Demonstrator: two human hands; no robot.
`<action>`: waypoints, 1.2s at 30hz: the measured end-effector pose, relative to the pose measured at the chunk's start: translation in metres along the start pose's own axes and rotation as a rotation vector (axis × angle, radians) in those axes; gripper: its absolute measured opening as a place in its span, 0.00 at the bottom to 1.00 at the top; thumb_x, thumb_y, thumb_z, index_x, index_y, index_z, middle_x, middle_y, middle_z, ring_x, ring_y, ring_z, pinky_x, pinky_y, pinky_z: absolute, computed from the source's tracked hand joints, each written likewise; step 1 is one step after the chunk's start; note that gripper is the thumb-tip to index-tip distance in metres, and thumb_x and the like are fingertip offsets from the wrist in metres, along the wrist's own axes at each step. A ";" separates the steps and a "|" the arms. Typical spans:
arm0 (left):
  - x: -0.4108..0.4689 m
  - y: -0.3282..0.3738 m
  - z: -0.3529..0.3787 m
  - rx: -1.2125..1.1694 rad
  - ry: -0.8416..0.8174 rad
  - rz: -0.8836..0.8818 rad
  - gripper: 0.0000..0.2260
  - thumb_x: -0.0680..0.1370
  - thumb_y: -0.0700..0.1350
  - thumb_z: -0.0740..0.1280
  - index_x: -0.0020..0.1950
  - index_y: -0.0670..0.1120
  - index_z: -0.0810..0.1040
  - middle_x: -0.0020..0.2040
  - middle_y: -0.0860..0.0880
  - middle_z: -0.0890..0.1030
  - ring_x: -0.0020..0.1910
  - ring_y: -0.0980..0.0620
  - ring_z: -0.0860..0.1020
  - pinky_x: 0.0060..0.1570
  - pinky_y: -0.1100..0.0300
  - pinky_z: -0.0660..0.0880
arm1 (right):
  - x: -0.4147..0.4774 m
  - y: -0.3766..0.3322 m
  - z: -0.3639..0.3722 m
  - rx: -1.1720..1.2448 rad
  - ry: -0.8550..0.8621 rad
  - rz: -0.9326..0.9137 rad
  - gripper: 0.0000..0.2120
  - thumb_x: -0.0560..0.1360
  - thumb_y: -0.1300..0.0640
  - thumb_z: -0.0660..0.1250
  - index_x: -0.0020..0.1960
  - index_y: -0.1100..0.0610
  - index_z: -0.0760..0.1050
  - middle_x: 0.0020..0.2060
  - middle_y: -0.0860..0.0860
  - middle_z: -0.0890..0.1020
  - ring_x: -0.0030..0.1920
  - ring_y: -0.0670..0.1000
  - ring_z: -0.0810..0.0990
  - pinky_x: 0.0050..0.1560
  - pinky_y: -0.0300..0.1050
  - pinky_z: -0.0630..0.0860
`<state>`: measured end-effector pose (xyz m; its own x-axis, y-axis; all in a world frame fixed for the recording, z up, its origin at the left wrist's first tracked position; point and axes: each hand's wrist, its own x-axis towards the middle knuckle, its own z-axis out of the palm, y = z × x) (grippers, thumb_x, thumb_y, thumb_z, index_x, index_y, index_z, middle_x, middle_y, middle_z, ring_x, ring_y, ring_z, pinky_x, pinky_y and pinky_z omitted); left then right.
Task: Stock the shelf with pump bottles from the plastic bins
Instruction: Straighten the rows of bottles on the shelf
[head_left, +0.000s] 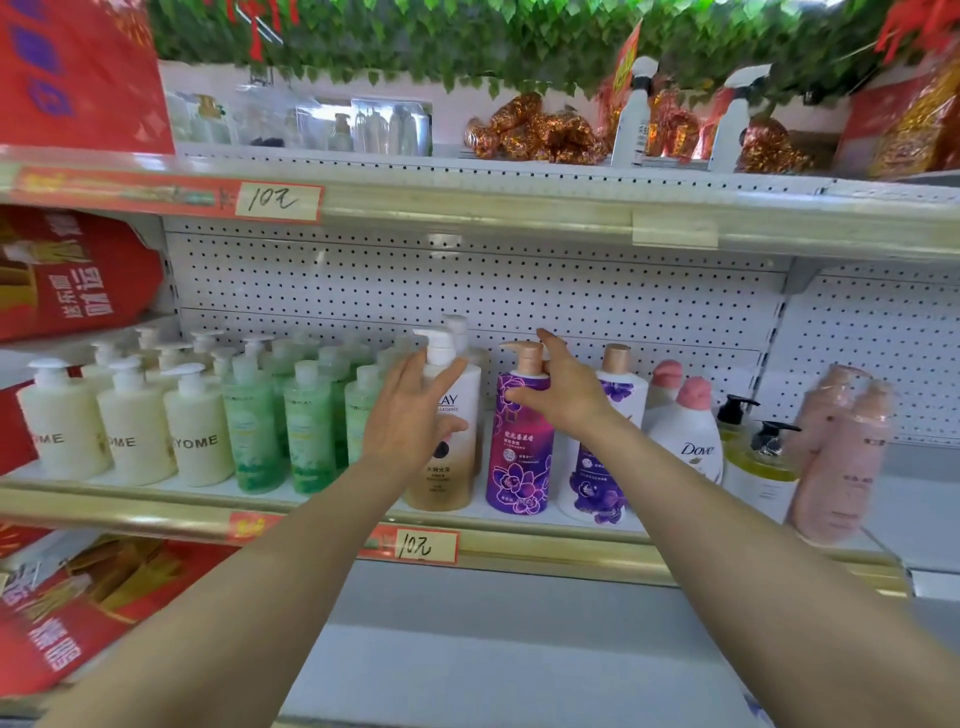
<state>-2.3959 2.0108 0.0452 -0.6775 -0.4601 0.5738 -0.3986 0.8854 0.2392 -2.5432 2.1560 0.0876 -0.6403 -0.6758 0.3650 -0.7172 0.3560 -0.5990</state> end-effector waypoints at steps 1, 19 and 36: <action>0.000 0.000 0.000 0.005 0.004 -0.004 0.33 0.74 0.54 0.73 0.77 0.58 0.64 0.79 0.42 0.57 0.78 0.45 0.55 0.73 0.50 0.63 | 0.000 0.001 0.001 -0.008 0.003 -0.017 0.44 0.71 0.50 0.76 0.79 0.47 0.55 0.62 0.54 0.80 0.59 0.57 0.79 0.57 0.54 0.78; 0.005 0.000 0.003 0.106 0.063 -0.012 0.30 0.73 0.52 0.74 0.73 0.58 0.68 0.71 0.42 0.68 0.72 0.43 0.63 0.62 0.51 0.71 | 0.026 0.004 -0.015 -0.248 -0.102 -0.120 0.34 0.67 0.52 0.79 0.66 0.47 0.64 0.49 0.49 0.80 0.48 0.54 0.80 0.44 0.45 0.74; 0.004 0.001 0.008 0.110 0.091 0.004 0.29 0.73 0.50 0.74 0.72 0.57 0.69 0.71 0.40 0.70 0.71 0.41 0.65 0.63 0.51 0.70 | 0.038 0.007 -0.026 -0.206 -0.202 -0.147 0.33 0.64 0.54 0.82 0.59 0.40 0.65 0.43 0.40 0.78 0.43 0.39 0.78 0.39 0.36 0.73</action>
<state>-2.4038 2.0090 0.0417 -0.6221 -0.4444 0.6446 -0.4652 0.8720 0.1523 -2.5793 2.1498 0.1161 -0.4731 -0.8368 0.2755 -0.8517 0.3544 -0.3859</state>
